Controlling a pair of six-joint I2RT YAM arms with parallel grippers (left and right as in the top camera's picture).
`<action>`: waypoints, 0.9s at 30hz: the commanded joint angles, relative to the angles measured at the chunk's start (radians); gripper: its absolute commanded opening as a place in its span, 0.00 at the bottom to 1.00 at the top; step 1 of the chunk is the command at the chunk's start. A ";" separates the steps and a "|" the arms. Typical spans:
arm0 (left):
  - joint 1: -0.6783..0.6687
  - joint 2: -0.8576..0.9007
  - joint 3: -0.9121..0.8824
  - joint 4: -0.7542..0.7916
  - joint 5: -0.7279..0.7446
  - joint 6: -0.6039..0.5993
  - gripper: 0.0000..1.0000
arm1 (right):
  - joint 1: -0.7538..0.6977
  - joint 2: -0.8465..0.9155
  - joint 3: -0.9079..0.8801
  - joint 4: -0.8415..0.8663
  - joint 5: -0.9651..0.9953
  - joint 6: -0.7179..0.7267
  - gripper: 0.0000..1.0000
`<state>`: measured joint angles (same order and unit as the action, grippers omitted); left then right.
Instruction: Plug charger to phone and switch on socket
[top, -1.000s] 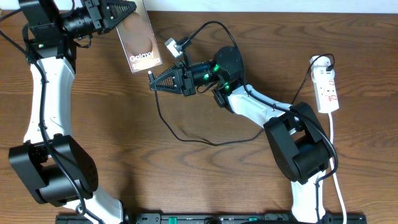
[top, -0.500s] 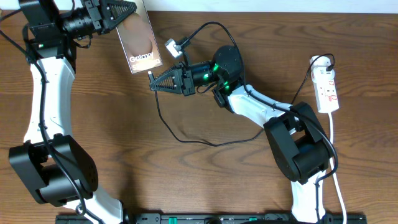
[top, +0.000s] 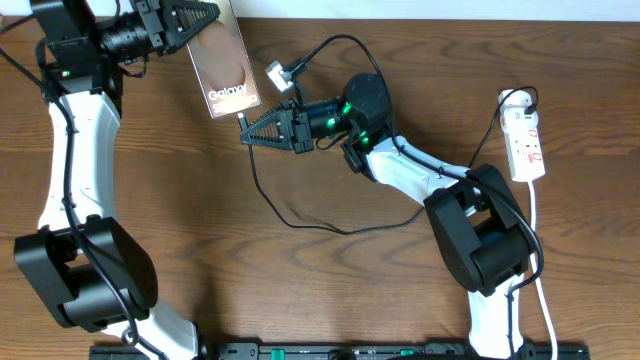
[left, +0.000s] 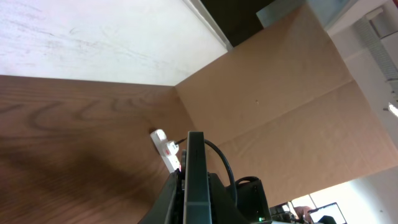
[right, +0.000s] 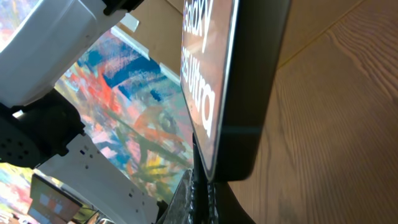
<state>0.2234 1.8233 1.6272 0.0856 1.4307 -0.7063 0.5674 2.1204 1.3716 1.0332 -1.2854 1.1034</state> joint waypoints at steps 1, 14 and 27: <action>-0.012 -0.011 0.006 0.006 0.016 -0.007 0.07 | 0.007 0.004 0.003 0.004 0.017 0.007 0.01; -0.026 -0.011 0.006 0.006 0.016 0.005 0.08 | 0.008 0.004 0.003 0.003 0.018 0.007 0.01; -0.010 -0.011 0.006 0.006 -0.002 0.032 0.07 | 0.002 0.004 0.003 0.003 -0.007 0.007 0.01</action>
<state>0.2039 1.8233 1.6272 0.0856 1.4220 -0.6800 0.5705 2.1204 1.3716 1.0332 -1.2900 1.1038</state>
